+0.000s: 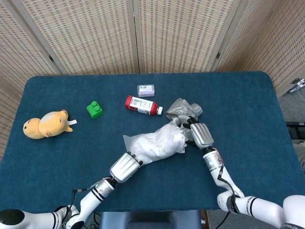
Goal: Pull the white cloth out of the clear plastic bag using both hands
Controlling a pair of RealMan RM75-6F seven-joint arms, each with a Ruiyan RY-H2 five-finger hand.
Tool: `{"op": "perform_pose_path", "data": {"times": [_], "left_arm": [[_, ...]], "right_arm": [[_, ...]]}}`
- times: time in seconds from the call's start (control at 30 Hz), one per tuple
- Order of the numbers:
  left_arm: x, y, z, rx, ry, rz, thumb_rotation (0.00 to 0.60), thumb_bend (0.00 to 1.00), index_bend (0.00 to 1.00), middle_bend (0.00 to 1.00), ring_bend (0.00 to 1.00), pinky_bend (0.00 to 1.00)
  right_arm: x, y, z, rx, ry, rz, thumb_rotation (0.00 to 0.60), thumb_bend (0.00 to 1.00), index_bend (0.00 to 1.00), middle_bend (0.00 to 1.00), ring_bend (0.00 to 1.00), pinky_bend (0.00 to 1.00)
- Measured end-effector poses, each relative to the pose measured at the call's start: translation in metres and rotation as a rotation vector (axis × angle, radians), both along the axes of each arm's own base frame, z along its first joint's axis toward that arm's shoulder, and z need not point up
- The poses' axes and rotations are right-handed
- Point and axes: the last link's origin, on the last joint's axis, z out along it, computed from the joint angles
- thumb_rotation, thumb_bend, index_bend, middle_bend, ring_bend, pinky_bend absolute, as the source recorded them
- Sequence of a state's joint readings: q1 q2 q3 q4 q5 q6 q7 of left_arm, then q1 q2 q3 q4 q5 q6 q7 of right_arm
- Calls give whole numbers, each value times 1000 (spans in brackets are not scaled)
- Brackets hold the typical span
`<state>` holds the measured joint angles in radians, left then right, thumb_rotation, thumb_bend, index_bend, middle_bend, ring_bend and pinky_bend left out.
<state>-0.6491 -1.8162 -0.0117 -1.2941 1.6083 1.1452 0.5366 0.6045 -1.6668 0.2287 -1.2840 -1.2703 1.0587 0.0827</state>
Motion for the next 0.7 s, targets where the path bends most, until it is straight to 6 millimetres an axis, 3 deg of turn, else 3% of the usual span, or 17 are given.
{"op": "perform_pose_path", "data": {"times": [0.43, 0.7], "left_arm": [[-10, 11, 24, 67, -29, 41, 600, 469, 650, 828, 691, 714], [-16, 22, 40, 109, -46, 81, 600, 469, 654, 833, 694, 717]], "right_arm": [[8, -13, 25, -72, -1, 8, 600, 699, 715, 209, 143, 362], [24, -27, 41, -113, 4, 27, 600, 703, 718, 214, 143, 362]]}}
